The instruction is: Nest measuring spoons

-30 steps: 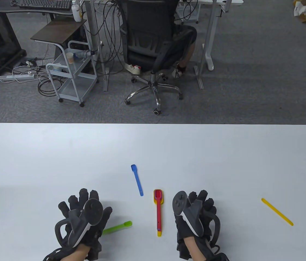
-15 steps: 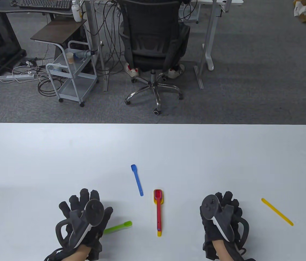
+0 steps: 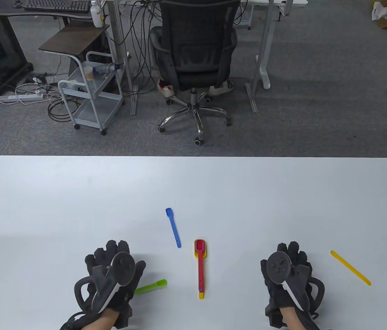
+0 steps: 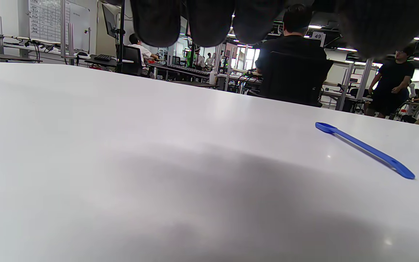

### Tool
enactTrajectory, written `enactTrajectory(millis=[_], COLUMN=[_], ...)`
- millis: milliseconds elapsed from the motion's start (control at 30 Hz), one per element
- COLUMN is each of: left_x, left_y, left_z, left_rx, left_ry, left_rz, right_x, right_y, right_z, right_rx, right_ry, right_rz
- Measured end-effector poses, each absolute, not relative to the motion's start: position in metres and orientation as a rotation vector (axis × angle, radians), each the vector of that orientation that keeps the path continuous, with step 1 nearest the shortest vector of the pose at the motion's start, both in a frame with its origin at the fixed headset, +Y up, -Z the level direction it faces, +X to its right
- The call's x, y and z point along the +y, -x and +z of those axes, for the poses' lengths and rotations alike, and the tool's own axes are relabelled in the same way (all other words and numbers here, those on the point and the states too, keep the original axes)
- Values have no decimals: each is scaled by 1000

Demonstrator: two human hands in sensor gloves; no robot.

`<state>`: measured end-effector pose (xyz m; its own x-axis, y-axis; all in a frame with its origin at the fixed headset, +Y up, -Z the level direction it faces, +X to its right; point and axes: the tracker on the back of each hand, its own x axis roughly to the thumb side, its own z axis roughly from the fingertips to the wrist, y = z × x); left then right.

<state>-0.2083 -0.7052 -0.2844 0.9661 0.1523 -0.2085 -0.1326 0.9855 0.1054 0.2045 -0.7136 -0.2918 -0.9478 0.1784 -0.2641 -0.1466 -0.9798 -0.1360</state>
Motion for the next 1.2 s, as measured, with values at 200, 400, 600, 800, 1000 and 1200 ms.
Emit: enactTrajectory(millis=[200, 400, 600, 800, 1000, 1200], left_x=[-705, -704, -697, -684, -677, -677], left_y=[204, 197, 187, 171, 154, 138], left_z=[-286, -291, -298, -306, -320, -336], left_rx=[202, 210, 207, 192, 223, 255], left_ry=[-132, -90, -95, -122, -111, -85], left_rz=[128, 96, 73, 60, 61, 32], right_x=[-716, -712, -708, -709, -706, -705], right_y=[-200, -200, -205, -207, -205, -205], right_z=[-292, -289, -287, -288, -286, -285], right_rx=[-180, -195, -188, -182, -198, -194], right_ry=[366, 345, 347, 336, 293, 277], right_rz=[2952, 2920, 2885, 2863, 2848, 2835])
